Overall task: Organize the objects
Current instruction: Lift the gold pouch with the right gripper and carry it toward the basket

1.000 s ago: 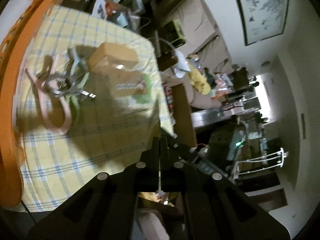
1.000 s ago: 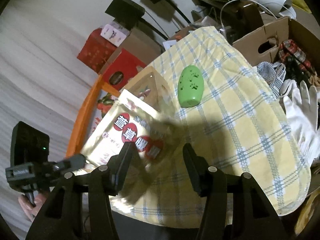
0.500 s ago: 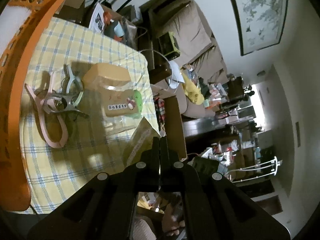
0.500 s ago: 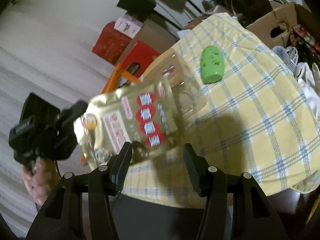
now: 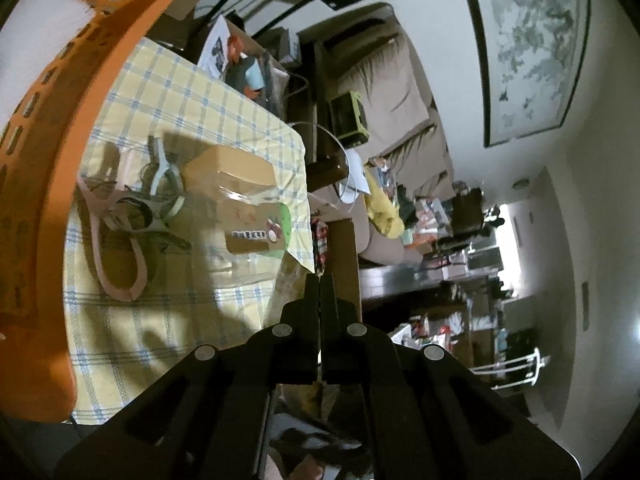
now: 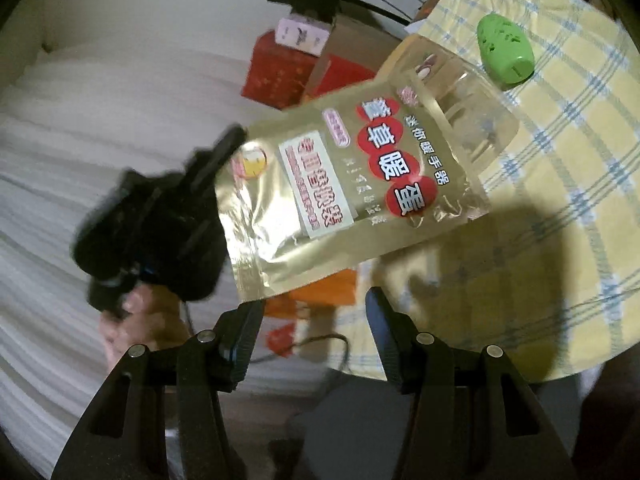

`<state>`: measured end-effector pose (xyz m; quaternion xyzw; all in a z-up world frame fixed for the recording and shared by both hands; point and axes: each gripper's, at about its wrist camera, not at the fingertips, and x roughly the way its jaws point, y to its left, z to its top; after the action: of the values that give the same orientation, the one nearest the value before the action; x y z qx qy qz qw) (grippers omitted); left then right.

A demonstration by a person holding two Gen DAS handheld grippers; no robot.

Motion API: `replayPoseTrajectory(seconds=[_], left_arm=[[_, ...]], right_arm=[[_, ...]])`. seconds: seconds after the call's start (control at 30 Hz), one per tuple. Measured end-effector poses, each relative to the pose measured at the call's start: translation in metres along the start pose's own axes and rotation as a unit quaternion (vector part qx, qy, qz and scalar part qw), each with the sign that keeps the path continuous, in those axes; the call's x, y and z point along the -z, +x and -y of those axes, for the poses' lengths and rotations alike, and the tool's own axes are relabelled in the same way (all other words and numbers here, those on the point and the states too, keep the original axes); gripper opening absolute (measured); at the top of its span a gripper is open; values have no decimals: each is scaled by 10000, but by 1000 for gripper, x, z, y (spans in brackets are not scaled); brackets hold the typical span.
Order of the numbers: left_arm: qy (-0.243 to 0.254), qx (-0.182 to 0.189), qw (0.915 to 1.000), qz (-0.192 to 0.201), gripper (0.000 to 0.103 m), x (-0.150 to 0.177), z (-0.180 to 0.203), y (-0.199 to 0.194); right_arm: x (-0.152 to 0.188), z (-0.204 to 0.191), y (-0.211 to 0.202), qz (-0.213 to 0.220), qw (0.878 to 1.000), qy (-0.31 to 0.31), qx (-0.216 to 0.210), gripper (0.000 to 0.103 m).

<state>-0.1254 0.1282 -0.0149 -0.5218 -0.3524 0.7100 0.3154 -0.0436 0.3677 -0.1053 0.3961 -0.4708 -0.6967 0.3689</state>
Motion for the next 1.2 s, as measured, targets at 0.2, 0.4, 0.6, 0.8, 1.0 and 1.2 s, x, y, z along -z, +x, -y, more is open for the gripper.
replayPoseTrajectory(seconds=[0.2, 0.4, 0.6, 0.8, 1.0, 1.2], left_arm=[[-211, 67, 9998, 5, 0, 1, -16, 3], [-391, 101, 9991, -93, 0, 8, -30, 10], [-303, 23, 9993, -218, 0, 18, -34, 19], [52, -236, 9992, -321, 1, 27, -28, 23], [407, -439, 9976, -342, 1, 29, -19, 20], [781, -580, 9951, -152, 1, 28, -4, 3]], right_arm=[[-8, 7, -14, 386, 9989, 204, -143, 55], [-18, 7, -25, 707, 9968, 284, -222, 55], [-24, 10, -34, 953, 9948, 352, -52, 55], [-33, 6, -34, 932, 9933, 102, 676, 15], [-33, -17, -32, 859, 9887, -501, 1123, 12], [-41, -52, -15, 711, 9784, -1195, 1529, 12]])
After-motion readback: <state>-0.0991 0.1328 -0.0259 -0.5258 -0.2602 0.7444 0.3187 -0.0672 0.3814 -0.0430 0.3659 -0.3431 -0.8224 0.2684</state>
